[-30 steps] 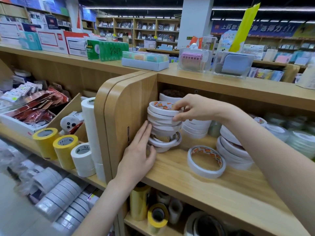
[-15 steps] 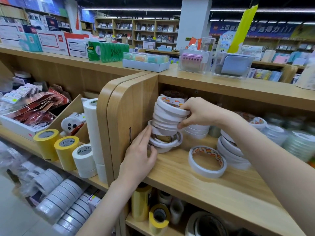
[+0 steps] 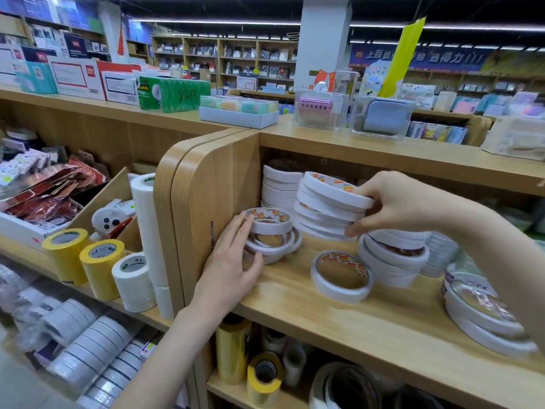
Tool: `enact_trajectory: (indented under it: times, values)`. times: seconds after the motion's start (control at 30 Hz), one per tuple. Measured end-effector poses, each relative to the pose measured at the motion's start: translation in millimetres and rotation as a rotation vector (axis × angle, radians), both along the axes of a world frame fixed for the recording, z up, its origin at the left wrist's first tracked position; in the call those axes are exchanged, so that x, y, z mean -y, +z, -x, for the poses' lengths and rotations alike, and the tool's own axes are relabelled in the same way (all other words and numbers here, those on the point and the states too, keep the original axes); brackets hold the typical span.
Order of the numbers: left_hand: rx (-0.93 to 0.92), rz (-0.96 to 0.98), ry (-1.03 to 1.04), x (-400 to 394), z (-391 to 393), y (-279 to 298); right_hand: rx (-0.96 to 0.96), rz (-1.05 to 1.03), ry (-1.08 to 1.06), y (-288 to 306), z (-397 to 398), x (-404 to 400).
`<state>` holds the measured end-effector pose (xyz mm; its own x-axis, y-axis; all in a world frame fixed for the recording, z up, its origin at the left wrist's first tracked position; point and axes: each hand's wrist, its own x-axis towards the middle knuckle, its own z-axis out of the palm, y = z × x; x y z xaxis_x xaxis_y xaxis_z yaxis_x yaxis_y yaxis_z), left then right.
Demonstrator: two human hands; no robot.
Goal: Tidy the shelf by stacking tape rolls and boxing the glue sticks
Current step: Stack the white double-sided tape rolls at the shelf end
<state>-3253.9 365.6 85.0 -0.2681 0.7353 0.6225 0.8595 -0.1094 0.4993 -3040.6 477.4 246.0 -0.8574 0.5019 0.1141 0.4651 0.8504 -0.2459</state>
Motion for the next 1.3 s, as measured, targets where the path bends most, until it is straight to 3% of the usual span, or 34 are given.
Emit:
enact_trajectory:
  times: [0.2, 0.43, 0.57, 0.9, 0.97, 1.13, 1.23, 1.3]
  values:
    - [-0.067, 0.003, -0.055, -5.0, 0.0, 7.2, 0.094, -0.073, -0.055, -42.9, -24.2, 9.9]
    - [-0.091, 0.063, 0.006, -16.3, 4.8, 17.7, 0.179, -0.037, -0.086, -56.4, -20.3, -0.2]
    - [-0.127, 0.157, 0.009, -19.6, 3.3, 26.7, 0.123, 0.071, -0.107, -55.2, -18.5, -3.1]
    - [-0.101, 0.226, 0.011, -20.2, 1.8, 29.7, 0.38, 0.018, -0.18, -59.5, 0.2, 8.7]
    - [-0.092, 0.224, 0.012, -19.7, 1.5, 28.3, 0.337, 0.037, -0.184, -59.7, -0.2, 6.9]
    - [-0.116, 0.141, 0.033, -15.4, 1.8, 25.6, 0.107, 0.409, -0.211, -40.7, -11.2, -0.6]
    - [-0.155, -0.105, -0.004, -7.7, -10.2, 26.5, 0.075, 0.447, -0.214, -31.4, -16.8, -2.1]
    - [-0.256, -0.09, -0.149, -4.2, -26.1, 23.9, 0.049, 0.438, -0.223, -26.5, -22.5, -3.3]
